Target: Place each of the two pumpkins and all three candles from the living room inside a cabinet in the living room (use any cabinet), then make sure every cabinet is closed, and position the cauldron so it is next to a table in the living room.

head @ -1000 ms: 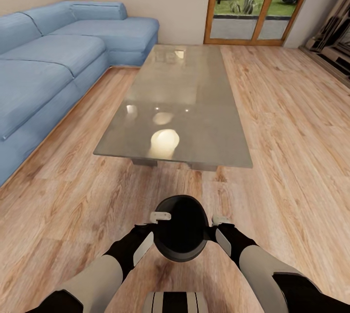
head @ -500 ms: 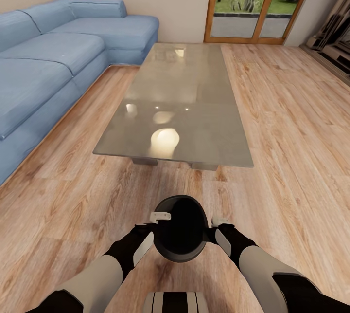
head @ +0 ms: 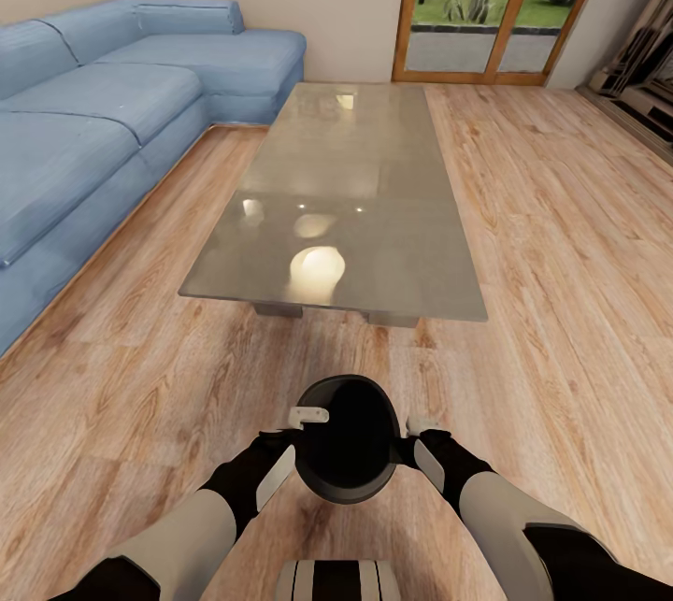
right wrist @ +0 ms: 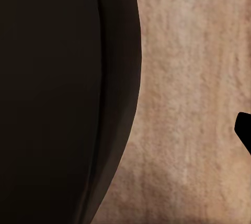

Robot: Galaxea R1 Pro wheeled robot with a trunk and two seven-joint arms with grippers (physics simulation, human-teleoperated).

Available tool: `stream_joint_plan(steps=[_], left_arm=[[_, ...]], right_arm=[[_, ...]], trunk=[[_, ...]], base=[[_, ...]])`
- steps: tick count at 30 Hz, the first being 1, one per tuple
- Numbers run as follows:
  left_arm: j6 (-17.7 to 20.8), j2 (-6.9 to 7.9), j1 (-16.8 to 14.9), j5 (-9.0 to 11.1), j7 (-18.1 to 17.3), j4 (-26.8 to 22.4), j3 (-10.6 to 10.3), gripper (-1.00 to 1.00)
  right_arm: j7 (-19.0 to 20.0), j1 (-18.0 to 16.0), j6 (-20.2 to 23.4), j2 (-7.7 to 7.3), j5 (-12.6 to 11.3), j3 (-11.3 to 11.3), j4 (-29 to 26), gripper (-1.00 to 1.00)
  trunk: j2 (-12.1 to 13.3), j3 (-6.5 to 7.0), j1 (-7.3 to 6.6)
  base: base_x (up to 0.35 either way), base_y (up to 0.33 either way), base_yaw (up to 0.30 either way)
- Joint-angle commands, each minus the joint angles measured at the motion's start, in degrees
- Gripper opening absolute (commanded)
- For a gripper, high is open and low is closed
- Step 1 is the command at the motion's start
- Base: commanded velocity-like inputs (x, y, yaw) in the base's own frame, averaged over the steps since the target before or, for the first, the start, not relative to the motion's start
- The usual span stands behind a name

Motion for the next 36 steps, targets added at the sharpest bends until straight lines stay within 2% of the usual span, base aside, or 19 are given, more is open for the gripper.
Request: stream_joint_plan(steps=[1,8,9,33,36], left_arm=[[0.2,0.00,0.0,0.8,0.3,-0.1,-0.3,-1.00],[0.1,0.00,0.0,0.8,0.3,-0.1,-0.3,-1.00],[0.2,0.00,0.0,0.8,0.3,-0.1,-0.3,1.00],[0.2,0.00,0.0,0.8,0.0,-0.1,-0.4,1.00],[0.3,0.00,0.0,0.8,0.0,-0.1,-0.4,1.00]], right_arm=[[-0.2,0.0,-1.0,0.02,0.7,-0.6,-0.3,1.00],[-0.2,0.0,-1.0,0.02,0.7,-0.6,-0.3,1.00],[-0.2,0.0,-1.0,0.02,0.7,-0.6,-0.3,1.00],[-0.1,0.0,-1.0,0.02,0.7,-0.6,-0.3,1.00],[-0.1,0.0,-1.0,0.02,0.7,-0.6,-0.3,1.00]], trunk=[[0.0,-0.03,0.01],[0.0,-0.03,0.01],[0.0,-0.03,0.01],[0.0,-0.03,0.01],[1.2,0.51,-0.65]], base=[[0.000,0.000,0.000],[0.000,0.000,0.000],[0.000,0.000,0.000],[0.000,0.000,0.000],[0.000,0.000,0.000]])
